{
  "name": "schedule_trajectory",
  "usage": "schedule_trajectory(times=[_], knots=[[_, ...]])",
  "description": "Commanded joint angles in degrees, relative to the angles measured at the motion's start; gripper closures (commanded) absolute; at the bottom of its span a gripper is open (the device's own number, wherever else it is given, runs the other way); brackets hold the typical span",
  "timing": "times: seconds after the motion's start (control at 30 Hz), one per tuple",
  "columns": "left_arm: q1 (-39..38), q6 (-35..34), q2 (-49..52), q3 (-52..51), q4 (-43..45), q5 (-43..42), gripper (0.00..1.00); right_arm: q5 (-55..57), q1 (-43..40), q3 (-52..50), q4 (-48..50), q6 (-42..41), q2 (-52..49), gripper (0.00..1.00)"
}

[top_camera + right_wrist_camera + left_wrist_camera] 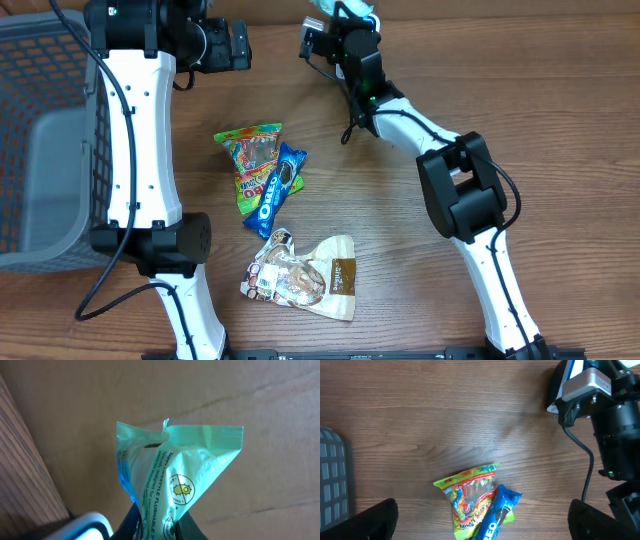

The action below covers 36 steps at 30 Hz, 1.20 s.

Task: Scan the item barcode
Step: 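Hold the tissue pack barcode under the scanner with the right gripper, then carry the tissue pack right and drop it on the table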

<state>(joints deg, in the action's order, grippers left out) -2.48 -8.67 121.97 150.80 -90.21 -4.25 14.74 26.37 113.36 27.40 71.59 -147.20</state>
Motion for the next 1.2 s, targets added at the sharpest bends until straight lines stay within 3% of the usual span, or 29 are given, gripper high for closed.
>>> schedule_trajectory(times=[0.0, 0.57, 0.7, 0.93, 1.17], knots=[[0.2, -0.2, 0.6, 0.3, 0.2, 0.2, 0.0, -0.5, 1.0, 1.4, -1.0, -4.5, 0.5, 0.96], [0.2, -0.2, 0.6, 0.3, 0.2, 0.2, 0.0, 0.6, 1.1, 1.4, -4.4, -5.1, 2.3, 0.96], [0.2, -0.2, 0.5, 0.3, 0.2, 0.2, 0.0, 0.6, 1.0, 1.4, -9.3, -12.9, 5.7, 0.96], [0.2, -0.2, 0.6, 0.3, 0.2, 0.2, 0.0, -1.8, 0.9, 1.4, -26.4, -22.9, 16.9, 0.96], [0.2, -0.2, 0.5, 0.3, 0.2, 0.2, 0.0, -7.5, -0.4, 1.4, -45.8, -47.1, 31.8, 0.96]])
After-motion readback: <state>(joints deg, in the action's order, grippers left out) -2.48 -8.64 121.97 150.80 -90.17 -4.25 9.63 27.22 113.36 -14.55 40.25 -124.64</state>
